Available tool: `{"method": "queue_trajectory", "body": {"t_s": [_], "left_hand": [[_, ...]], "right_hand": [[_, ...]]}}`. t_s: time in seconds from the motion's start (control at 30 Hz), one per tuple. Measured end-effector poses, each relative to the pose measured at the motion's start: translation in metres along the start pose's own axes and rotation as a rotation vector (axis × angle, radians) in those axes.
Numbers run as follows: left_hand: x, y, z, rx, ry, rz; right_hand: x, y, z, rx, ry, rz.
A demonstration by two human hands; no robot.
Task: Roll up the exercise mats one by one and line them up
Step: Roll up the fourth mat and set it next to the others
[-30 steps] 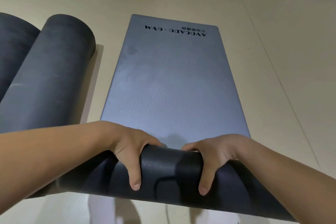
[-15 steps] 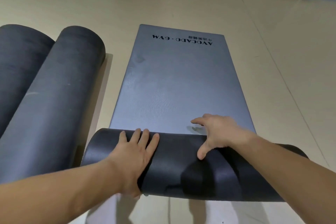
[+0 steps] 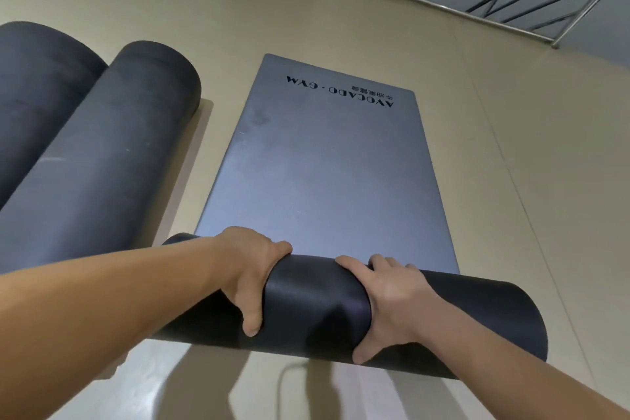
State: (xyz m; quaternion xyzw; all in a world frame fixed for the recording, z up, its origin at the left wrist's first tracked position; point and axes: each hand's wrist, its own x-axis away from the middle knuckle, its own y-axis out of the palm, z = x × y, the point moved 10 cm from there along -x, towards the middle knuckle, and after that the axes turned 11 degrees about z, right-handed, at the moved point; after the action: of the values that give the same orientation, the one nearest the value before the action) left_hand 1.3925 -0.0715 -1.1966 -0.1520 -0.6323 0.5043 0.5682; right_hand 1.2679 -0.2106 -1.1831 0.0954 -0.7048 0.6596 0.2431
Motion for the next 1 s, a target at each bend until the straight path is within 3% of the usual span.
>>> {"method": "queue_trajectory", "body": {"t_s": [0.3, 0.5, 0.6, 0.7, 0.8, 0.9, 1.0], "left_hand": [[0.019, 0.023, -0.008, 0.104, -0.106, -0.096], [0.046, -0.018, 0.013, -0.226, -0.025, 0.32], [0.053, 0.017, 0.027, -0.21, -0.037, 0.263], [0.048, 0.052, 0.024, -0.294, -0.112, 0.161], [0.036, 0.049, 0.012, -0.28, -0.147, 0.212], [0.024, 0.026, 0.0, -0.217, -0.082, 0.272], [0.014, -0.002, -0.022, -0.094, -0.046, 0.256]], "right_hand": [[-0.034, 0.004, 0.003, -0.166, -0.096, -0.194], [-0.071, 0.006, 0.009, -0.367, -0.075, -0.329], [-0.077, 0.005, 0.015, -0.261, -0.067, -0.218], [-0.073, -0.024, 0.024, -0.078, -0.021, 0.059], [-0.052, -0.046, 0.016, -0.03, -0.043, 0.186], [-0.03, -0.059, 0.0, -0.028, -0.043, 0.169], [-0.021, -0.049, -0.021, 0.036, 0.01, 0.008]]}}
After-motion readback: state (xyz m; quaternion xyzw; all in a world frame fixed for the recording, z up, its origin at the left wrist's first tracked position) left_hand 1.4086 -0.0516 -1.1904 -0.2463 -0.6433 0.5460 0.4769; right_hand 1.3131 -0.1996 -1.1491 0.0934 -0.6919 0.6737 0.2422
